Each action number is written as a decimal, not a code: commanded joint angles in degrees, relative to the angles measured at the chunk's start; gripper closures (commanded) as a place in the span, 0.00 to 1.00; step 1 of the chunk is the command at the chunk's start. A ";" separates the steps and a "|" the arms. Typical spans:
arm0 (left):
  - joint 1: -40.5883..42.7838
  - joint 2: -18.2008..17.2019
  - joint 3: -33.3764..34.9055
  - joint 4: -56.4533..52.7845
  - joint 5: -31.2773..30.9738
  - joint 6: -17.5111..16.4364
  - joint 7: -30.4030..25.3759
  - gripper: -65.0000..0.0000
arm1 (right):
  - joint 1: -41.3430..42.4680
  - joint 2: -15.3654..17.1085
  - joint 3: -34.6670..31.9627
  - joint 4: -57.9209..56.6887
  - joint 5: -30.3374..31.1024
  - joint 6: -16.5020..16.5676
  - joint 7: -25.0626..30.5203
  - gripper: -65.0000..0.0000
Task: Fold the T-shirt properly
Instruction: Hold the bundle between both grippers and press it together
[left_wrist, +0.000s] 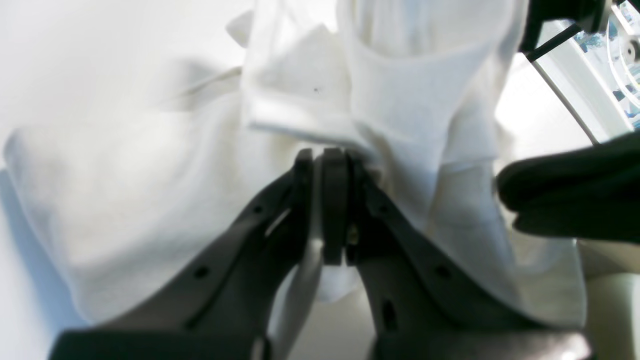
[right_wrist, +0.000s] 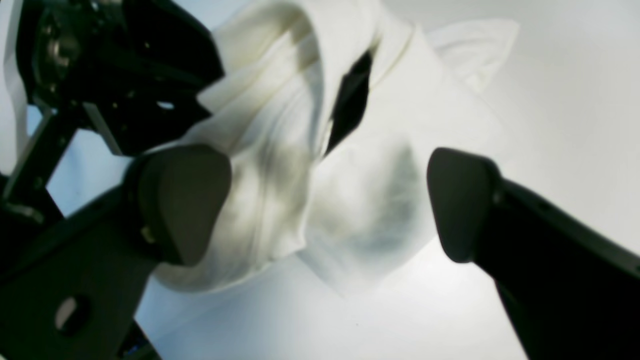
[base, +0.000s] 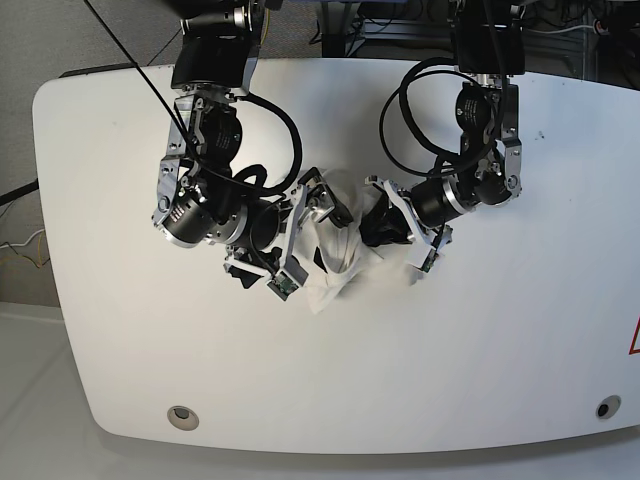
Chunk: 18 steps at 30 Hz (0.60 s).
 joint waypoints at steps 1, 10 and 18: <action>-0.40 0.25 -0.11 0.59 -1.66 -0.47 -1.51 0.98 | 1.23 -0.27 -0.03 0.83 1.22 0.10 1.14 0.04; -0.31 -0.10 -0.20 -3.36 -4.82 -0.47 -1.69 0.98 | 1.23 -0.27 0.06 0.83 -0.45 0.10 1.14 0.04; -0.40 -0.19 -0.55 -3.89 -5.35 -0.47 -1.69 0.86 | 1.23 -0.27 0.06 0.83 -0.63 0.10 1.14 0.04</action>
